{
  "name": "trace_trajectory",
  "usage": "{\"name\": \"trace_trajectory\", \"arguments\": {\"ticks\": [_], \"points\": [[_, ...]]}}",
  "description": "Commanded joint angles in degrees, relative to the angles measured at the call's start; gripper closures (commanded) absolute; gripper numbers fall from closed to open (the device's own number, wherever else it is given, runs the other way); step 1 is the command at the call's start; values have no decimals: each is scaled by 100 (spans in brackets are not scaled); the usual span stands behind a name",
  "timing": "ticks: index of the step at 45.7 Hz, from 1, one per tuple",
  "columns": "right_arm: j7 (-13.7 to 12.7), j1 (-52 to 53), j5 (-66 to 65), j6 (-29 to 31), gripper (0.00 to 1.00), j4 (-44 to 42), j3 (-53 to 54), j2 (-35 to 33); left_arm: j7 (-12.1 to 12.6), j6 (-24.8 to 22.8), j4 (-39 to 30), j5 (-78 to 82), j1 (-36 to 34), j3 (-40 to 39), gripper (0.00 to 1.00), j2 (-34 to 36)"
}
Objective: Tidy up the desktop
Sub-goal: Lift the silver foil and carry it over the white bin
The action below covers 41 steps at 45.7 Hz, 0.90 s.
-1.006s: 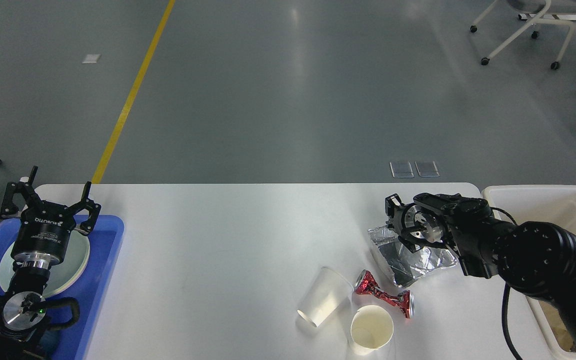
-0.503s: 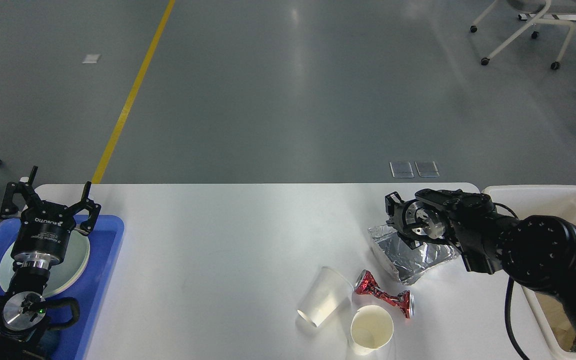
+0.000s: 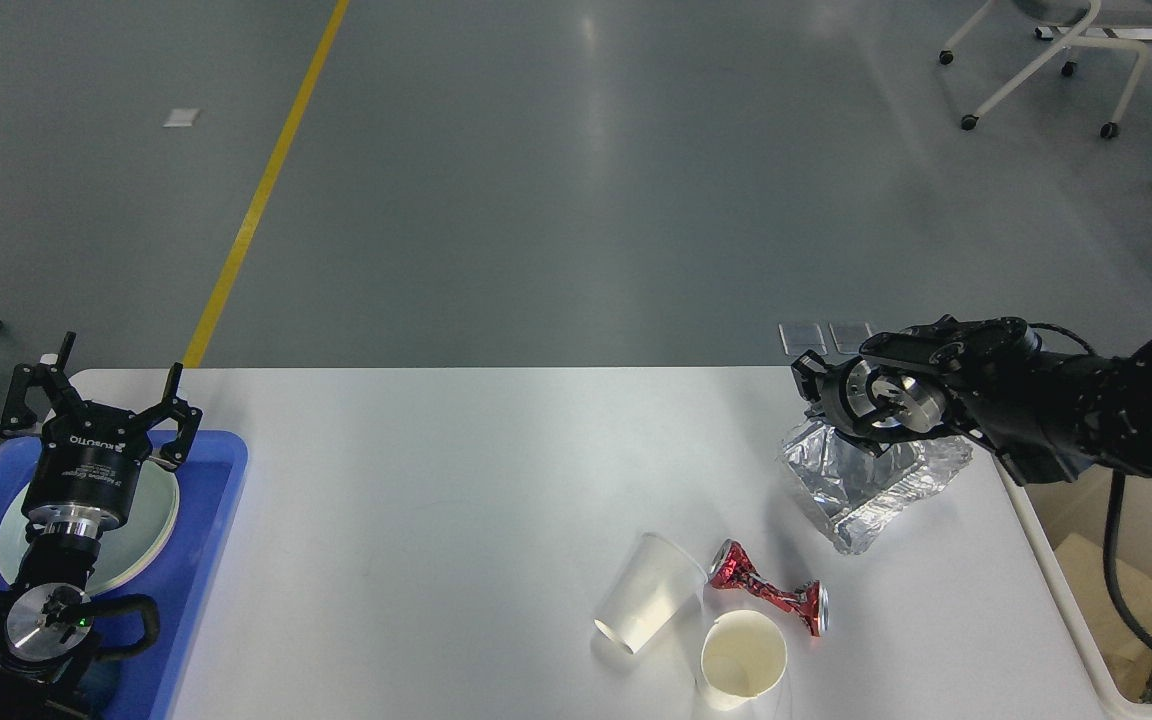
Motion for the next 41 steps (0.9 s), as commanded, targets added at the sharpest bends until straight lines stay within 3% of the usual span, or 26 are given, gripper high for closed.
{"name": "trace_trajectory", "arguments": {"ticks": [1,16,25,41], "points": [[-28,641,-537,205,100,702,-60,-397,9,0,0,0,0,0,3,0],[33,2978,-765,1593,100,2284,-1431,-521,9,0,0,0,0,0,3,0],[33,4464,-1793,2472,100,3576,-1713,-556,9,0,0,0,0,0,3,0],[-2,6372,-2998,3141,100,5651,-1704,-1426,0,0,0,0,0,0,3,0]]}}
